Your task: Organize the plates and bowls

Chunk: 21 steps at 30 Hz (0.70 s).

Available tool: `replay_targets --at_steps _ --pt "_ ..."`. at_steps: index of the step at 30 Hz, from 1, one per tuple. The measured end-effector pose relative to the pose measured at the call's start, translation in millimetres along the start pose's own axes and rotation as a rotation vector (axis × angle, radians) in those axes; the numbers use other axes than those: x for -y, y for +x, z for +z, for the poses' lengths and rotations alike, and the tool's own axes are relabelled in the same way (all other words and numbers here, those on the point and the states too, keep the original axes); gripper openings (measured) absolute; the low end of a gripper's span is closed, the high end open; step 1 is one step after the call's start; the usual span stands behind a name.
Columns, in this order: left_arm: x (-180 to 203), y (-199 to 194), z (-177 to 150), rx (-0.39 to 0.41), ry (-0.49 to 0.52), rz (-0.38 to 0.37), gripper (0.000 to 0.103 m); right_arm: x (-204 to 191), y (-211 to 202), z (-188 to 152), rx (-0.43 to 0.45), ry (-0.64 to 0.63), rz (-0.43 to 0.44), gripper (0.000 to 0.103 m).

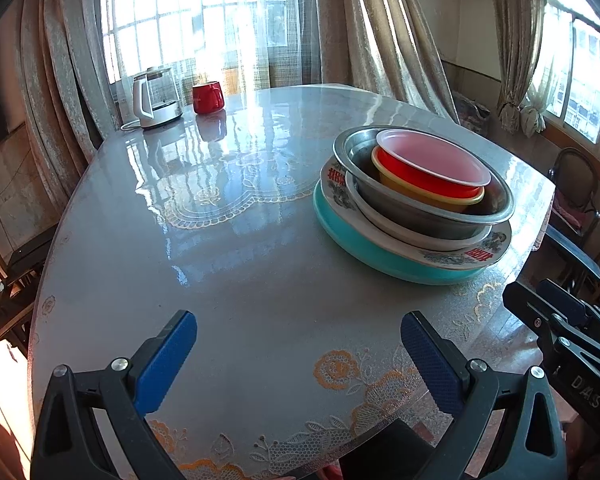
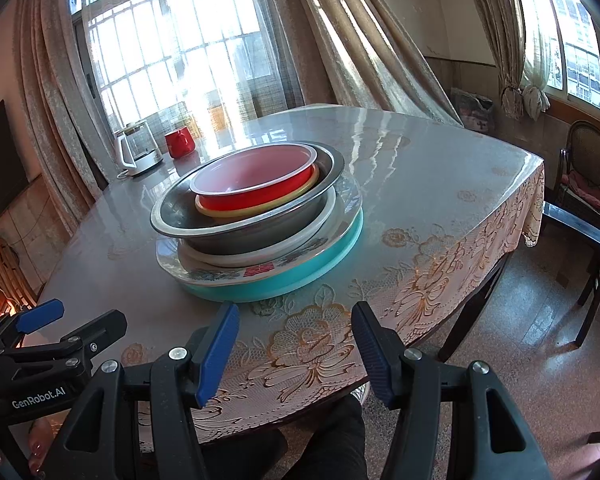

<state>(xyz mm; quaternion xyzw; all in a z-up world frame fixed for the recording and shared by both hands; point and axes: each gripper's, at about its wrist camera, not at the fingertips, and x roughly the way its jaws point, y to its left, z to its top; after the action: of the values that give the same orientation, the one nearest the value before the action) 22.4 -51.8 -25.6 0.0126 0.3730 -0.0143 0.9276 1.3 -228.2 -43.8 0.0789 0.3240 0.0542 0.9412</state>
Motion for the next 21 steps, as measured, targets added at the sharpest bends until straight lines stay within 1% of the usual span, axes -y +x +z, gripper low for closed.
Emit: replay_targets --at_steps 6,11,15,21 --pt "0.6 -2.0 -1.0 0.021 0.004 0.008 0.103 0.5 1.3 -0.1 -0.001 0.003 0.001 0.059" --pt "1.9 -2.6 -0.3 0.022 0.010 0.014 0.103 1.3 2.3 -0.7 -0.002 0.005 0.000 0.059" --pt "2.0 -4.3 0.0 0.030 0.007 0.002 0.103 1.5 2.3 -0.4 -0.002 0.004 0.001 0.059" --pt "4.5 -10.8 -0.5 0.080 0.007 0.010 0.103 1.6 3.1 0.2 0.000 0.002 0.000 0.059"
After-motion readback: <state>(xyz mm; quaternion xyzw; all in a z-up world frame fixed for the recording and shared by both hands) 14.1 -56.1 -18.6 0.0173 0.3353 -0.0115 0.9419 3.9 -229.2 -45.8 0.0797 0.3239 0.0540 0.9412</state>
